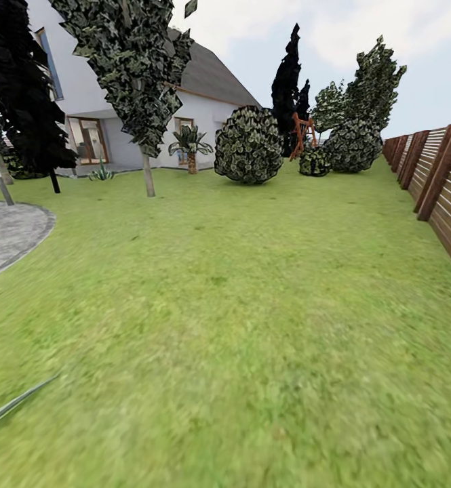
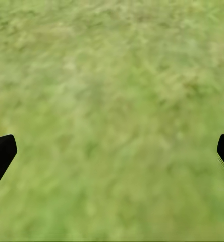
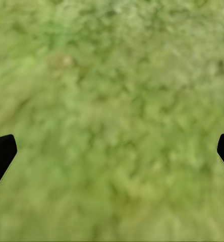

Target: Pick up the pesticide atomizer in the garden and spray insectifuge to fully cover both potted plants in the garden.

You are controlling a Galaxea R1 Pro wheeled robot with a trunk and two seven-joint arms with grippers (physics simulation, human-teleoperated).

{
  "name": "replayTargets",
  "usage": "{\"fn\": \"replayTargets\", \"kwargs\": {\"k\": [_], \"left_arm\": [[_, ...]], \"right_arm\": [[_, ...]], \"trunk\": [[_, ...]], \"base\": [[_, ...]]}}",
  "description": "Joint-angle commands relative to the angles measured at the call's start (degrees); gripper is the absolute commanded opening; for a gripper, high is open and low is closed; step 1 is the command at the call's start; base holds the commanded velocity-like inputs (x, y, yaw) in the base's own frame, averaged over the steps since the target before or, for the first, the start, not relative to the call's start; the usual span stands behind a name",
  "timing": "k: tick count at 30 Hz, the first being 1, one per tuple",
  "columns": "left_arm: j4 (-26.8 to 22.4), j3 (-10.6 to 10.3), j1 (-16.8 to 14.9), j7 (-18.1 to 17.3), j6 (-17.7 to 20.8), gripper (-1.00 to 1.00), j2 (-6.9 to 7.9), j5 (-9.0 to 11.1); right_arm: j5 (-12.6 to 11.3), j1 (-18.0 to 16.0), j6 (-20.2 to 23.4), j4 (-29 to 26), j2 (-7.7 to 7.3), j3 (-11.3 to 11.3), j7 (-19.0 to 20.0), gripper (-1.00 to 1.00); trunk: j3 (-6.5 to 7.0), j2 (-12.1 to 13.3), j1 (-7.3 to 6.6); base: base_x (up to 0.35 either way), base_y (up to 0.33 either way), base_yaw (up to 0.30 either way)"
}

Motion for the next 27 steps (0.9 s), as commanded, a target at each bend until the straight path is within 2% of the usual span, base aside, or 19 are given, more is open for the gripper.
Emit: {"fn": "replayTargets", "kwargs": {"k": [1, 10, 27], "left_arm": [[0.0, 0.3, 0.0, -0.6, -0.1, 1.0, -0.02, 0.4], [0.0, 0.3, -0.1, -0.6, 0.0, 1.0, -0.02, 0.4], [0.0, 0.3, -0.1, -0.6, 0.0, 1.0, -0.02, 0.4]], "right_arm": [[0.0, 0.0, -0.2, 0.0, 0.01, -0.1, 0.0, 1.0], [0.0, 0.0, -0.2, 0.0, 0.01, -0.1, 0.0, 1.0], [0.0, 0.0, -0.2, 0.0, 0.01, -0.1, 0.0, 1.0]], "trunk": [[-0.05, 0.0, 0.03], [-0.05, 0.0, 0.03], [-0.05, 0.0, 0.03]], "base": [[0.339, 0.0, 0.0], [0.339, -0.072, 0.027], [0.339, -0.117, 0.135]]}}
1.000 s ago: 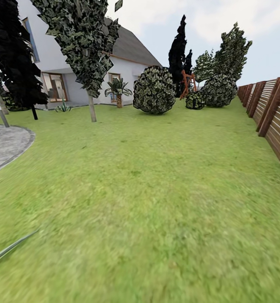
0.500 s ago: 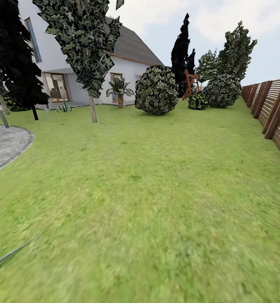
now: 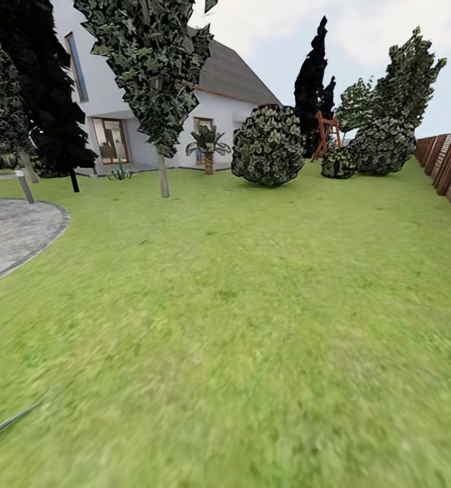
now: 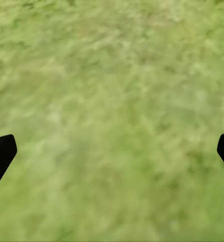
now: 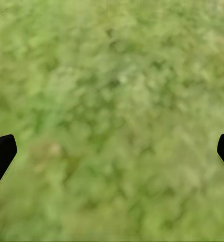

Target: Pick up the pesticide atomizer in the garden and spray insectifuge to fully cover both potted plants in the garden.

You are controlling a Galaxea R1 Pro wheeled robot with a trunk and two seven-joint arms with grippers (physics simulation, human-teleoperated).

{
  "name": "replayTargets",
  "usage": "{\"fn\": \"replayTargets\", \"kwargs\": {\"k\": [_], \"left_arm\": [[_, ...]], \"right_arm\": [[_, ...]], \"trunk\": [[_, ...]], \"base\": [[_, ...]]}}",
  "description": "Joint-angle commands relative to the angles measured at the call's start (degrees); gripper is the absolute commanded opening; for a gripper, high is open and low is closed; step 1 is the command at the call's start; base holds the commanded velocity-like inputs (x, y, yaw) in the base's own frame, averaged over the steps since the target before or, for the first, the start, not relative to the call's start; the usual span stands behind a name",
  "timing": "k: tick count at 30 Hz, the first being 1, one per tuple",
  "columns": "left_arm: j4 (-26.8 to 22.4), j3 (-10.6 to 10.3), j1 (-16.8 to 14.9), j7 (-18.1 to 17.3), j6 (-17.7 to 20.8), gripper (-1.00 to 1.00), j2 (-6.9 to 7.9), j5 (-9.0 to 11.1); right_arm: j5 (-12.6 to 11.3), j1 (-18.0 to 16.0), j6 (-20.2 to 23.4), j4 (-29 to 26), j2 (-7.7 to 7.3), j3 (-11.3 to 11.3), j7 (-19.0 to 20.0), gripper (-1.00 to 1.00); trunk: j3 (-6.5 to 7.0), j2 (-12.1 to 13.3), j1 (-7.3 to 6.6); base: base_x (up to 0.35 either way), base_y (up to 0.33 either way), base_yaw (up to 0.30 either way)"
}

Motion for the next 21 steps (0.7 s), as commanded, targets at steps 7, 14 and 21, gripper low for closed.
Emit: {"fn": "replayTargets", "kwargs": {"k": [7, 14, 21], "left_arm": [[0.1, 0.3, 0.0, -0.6, 0.0, 1.0, -0.02, 0.4], [0.1, 0.4, 0.0, -0.6, 0.0, 1.0, -0.02, 0.4], [0.1, 0.4, 0.0, -0.6, 0.0, 1.0, -0.02, 0.4]], "right_arm": [[0.0, 0.0, -0.2, 0.0, 0.0, -0.1, 0.0, 1.0], [0.0, 0.0, -0.2, 0.0, 0.01, -0.1, 0.0, 1.0], [0.0, 0.0, -0.2, 0.0, 0.01, -0.1, 0.0, 1.0]], "trunk": [[-0.05, 0.0, 0.03], [-0.05, 0.0, 0.03], [-0.05, 0.0, 0.03]], "base": [[0.339, -0.079, 0.143], [0.339, -0.007, 0.143], [0.339, 0.0, 0.143]]}}
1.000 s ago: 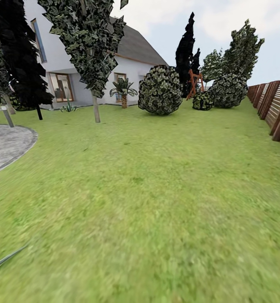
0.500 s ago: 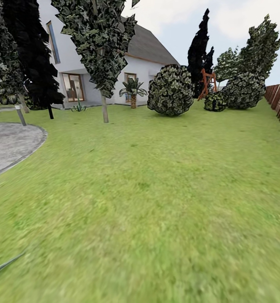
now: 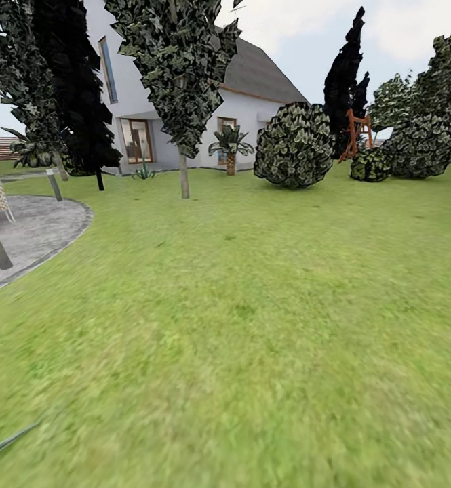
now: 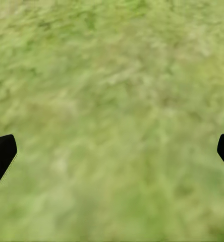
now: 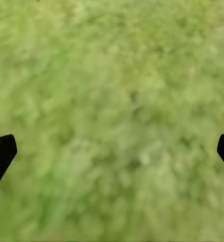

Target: Pick up the pesticide atomizer in the garden and spray insectifuge to fully cover both potted plants in the garden.

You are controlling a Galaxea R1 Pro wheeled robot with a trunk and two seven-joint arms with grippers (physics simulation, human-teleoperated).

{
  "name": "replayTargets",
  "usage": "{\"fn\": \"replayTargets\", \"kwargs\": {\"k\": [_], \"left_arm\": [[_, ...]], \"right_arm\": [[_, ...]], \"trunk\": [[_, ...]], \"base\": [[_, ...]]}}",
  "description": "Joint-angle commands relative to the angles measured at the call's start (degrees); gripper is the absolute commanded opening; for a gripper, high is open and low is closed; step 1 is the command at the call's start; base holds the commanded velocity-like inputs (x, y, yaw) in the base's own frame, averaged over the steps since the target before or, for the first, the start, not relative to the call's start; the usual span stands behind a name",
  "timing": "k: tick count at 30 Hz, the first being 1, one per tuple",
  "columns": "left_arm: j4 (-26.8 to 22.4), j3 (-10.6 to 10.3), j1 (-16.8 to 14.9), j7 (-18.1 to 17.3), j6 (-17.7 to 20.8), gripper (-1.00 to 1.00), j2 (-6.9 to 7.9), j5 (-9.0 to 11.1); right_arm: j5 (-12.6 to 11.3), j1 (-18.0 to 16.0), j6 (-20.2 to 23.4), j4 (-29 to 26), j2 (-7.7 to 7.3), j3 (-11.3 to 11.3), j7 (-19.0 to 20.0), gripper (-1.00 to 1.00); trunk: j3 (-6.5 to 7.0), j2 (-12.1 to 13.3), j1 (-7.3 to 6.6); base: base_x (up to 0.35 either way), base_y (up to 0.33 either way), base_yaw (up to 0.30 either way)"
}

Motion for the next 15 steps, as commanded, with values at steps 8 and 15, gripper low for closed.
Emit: {"fn": "replayTargets", "kwargs": {"k": [8, 15], "left_arm": [[0.1, 0.3, 0.0, -0.6, -0.1, 1.0, -0.02, 0.4], [0.1, 0.3, 0.0, -0.6, -0.1, 1.0, -0.02, 0.4]], "right_arm": [[0.0, 0.0, -0.2, 0.0, 0.01, -0.1, 0.0, 1.0], [0.0, 0.0, -0.2, 0.0, 0.01, -0.1, 0.0, 1.0]], "trunk": [[-0.05, 0.0, 0.03], [-0.05, 0.0, 0.03]], "base": [[0.339, 0.0, 0.143], [0.339, 0.0, 0.143]]}}
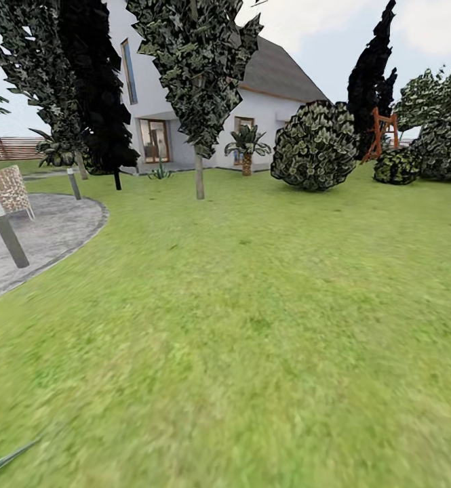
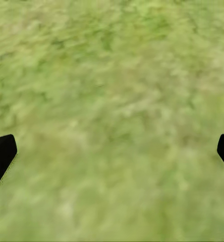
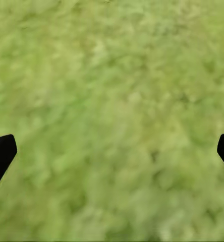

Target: Pick up the pesticide atomizer in the garden and spray insectifuge to fully cover both potted plants in the garden.

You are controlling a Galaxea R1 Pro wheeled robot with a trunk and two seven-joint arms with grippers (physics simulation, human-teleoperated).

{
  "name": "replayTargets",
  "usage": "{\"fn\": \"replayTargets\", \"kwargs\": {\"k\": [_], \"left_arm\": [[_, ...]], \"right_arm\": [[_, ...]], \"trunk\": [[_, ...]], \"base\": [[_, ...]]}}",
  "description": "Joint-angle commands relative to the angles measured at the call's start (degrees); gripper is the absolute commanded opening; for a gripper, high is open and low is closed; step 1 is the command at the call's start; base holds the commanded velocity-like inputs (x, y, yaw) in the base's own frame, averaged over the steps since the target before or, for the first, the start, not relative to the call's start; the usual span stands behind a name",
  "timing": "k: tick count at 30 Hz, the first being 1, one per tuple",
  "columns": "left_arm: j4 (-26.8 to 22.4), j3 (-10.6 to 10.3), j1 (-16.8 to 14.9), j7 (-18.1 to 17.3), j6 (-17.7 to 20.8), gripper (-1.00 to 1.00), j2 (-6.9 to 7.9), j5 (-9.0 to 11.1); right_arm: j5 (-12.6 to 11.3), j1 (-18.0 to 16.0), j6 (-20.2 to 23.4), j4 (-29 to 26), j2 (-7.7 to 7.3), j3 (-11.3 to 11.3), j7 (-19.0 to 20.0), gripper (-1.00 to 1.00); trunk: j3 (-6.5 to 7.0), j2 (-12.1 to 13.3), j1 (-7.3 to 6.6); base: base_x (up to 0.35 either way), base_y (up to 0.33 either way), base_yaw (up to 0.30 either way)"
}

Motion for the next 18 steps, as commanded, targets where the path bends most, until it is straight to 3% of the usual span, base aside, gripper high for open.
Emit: {"fn": "replayTargets", "kwargs": {"k": [1, 18], "left_arm": [[0.1, 0.3, 0.0, -0.6, -0.1, 1.0, -0.02, 0.4], [0.1, 0.3, -0.1, -0.6, -0.1, 1.0, -0.02, 0.4]], "right_arm": [[0.0, 0.0, -0.2, 0.0, 0.01, -0.1, 0.0, 1.0], [0.0, 0.0, -0.2, 0.0, 0.01, -0.1, 0.0, 1.0]], "trunk": [[-0.05, 0.0, 0.03], [-0.05, 0.0, 0.03]], "base": [[0.339, 0.0, 0.143], [0.339, 0.0, 0.143]]}}
